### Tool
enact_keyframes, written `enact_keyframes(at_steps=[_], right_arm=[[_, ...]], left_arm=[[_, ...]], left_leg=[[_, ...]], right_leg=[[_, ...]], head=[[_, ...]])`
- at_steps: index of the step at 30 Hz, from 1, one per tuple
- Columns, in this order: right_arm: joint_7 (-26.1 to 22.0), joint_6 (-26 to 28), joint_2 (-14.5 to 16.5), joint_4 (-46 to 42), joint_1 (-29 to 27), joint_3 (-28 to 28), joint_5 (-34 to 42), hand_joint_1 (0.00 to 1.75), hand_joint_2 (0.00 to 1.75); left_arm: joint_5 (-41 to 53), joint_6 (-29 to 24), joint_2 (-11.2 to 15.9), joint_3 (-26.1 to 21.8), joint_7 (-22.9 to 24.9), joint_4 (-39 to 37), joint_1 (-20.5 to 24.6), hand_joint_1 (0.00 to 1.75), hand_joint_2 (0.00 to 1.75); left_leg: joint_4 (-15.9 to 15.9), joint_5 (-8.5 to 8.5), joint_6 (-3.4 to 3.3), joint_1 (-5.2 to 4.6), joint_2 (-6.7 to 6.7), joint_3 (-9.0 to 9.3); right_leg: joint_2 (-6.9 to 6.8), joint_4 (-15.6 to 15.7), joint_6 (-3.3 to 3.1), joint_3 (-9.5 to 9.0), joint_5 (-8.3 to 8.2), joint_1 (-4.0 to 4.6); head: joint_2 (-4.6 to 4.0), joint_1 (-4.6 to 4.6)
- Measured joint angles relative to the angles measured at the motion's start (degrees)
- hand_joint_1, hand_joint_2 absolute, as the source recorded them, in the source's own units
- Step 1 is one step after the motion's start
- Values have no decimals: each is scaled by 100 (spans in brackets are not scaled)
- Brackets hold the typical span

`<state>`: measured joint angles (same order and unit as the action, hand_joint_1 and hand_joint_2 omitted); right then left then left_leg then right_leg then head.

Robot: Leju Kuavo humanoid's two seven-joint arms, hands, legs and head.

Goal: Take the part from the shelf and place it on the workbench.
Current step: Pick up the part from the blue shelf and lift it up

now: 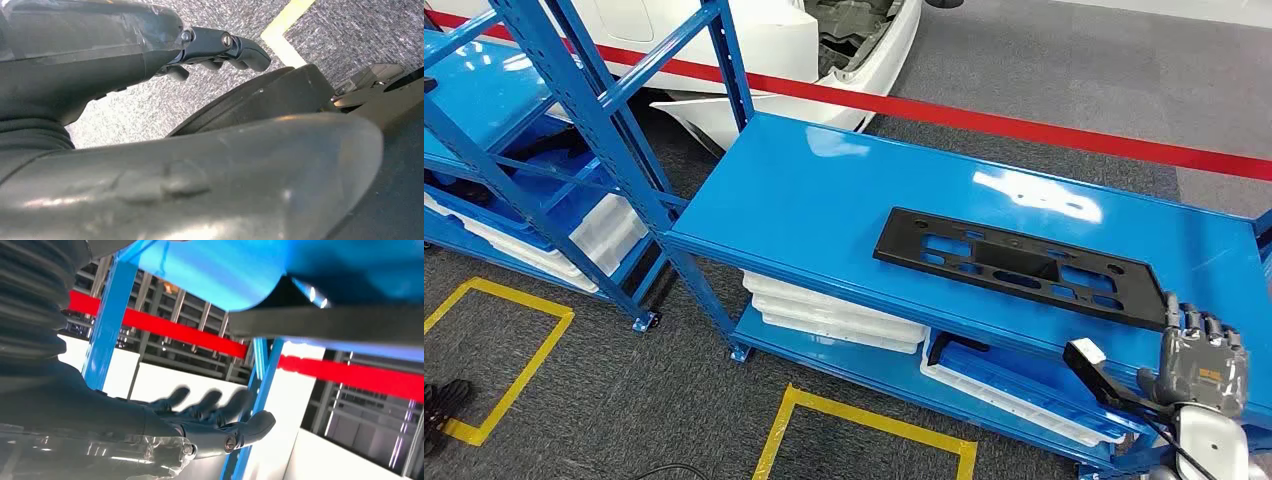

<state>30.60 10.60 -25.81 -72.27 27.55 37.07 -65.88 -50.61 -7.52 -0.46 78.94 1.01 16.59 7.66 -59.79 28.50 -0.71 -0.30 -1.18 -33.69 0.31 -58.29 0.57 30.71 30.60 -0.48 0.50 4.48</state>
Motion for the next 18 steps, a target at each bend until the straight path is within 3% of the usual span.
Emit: enact_keyframes(at_steps=[6, 9, 12, 14, 16, 17, 18], right_arm=[[0, 247, -7, -41, -40, -69, -175, 0, 175], [-1, 639, -7, -86, -75, -114, -436, 0, 175], [20, 1221, -22, -203, -136, -220, -802, 0, 175], [42, 1601, -36, -335, -188, -319, -1035, 0, 175], [39, 1813, -42, -500, -257, -385, -1258, 0, 175], [26, 1848, -42, -596, -291, -398, -1378, 0, 175], [9, 1860, -42, -705, -312, -402, -1507, 0, 175]], left_arm=[[21, -12, 0, -1, 9, 0, 0, 0, 0], [68, -48, 0, -1, 56, 0, 1, 0, 0], [128, -71, -6, 0, 78, 4, 4, 0, 0], [170, -84, -10, 1, 81, 7, 4, 0, 0], [198, -90, -11, 1, 81, 8, 2, 0, 0], [205, -90, -11, 1, 82, 9, 0, 0, 0], [214, -90, -11, 1, 83, 9, -1, 0, 0]], left_leg=[[-17, 15, -27, -28, 0, -2], [-32, 28, -55, -48, 0, -6], [73, -10, -124, -5, 22, 53], [137, -31, -165, 21, 41, 100], [144, -20, -173, 22, 48, 116], [142, -8, -169, 23, 48, 128], [138, 10, -159, 25, 48, 147]], right_leg=[[0, 0, 37, -1, 2, -34], [4, 13, 72, -8, 0, -52], [5, -85, 121, 10, 81, -44], [-2, -609, 149, 267, 340, -48], [-3, -1362, 175, 710, 597, -55], [-4, -1571, 186, 864, 598, -63], [-4, -1562, 193, 915, 481, -74]], head=[[-1, -1], [-1, 0], [0, -4], [0, -10], [-1, -9], [-1, -9], [-1, -7]])
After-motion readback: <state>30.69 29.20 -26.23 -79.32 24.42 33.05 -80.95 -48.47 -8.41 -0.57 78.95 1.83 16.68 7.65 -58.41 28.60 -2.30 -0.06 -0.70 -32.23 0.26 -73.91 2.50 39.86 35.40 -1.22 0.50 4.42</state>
